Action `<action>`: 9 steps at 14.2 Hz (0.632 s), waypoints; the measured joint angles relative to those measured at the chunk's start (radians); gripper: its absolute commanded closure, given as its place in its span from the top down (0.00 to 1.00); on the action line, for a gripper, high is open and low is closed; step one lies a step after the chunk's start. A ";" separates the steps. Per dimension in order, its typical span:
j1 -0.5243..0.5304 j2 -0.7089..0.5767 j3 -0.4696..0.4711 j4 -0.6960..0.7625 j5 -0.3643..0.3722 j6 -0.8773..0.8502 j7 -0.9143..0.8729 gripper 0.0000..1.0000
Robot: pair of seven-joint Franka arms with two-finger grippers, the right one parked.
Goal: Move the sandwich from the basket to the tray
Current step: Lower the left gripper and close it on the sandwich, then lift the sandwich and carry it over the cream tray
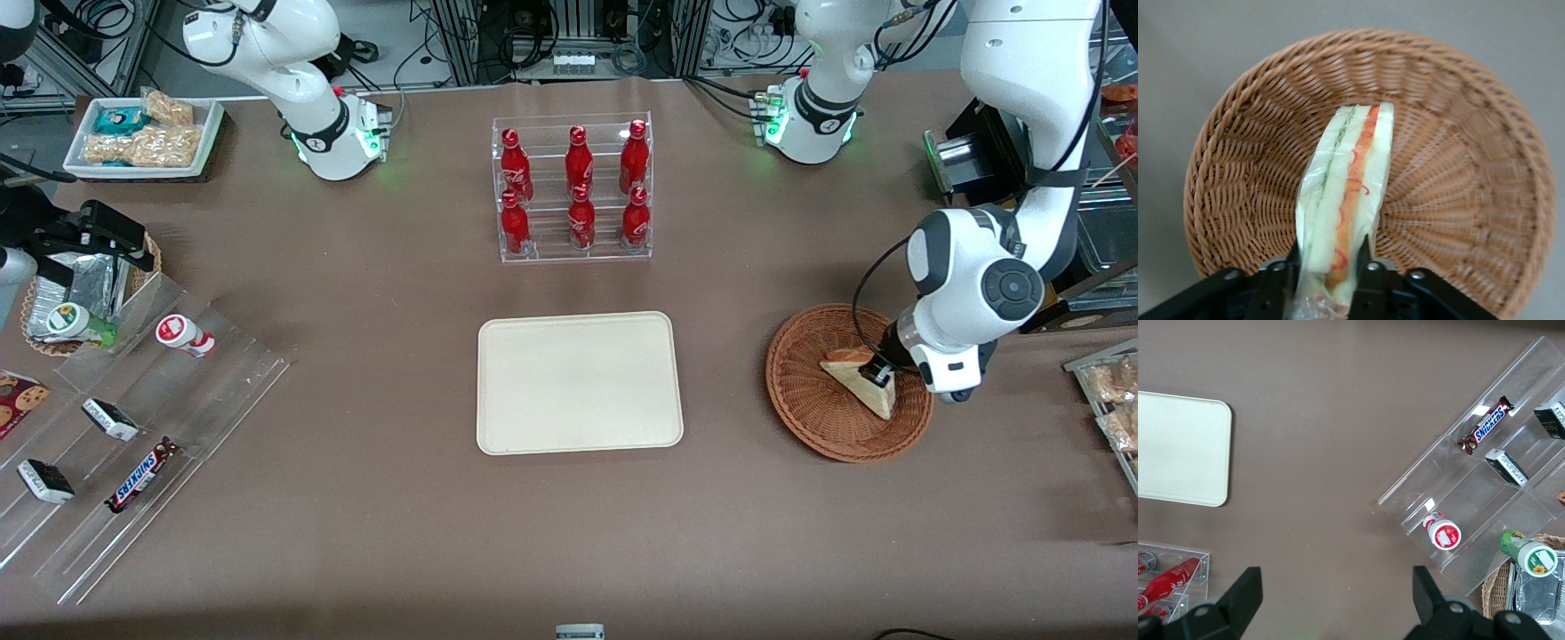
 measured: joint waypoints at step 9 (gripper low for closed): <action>-0.248 0.084 -0.012 0.281 -0.001 -0.231 0.000 0.05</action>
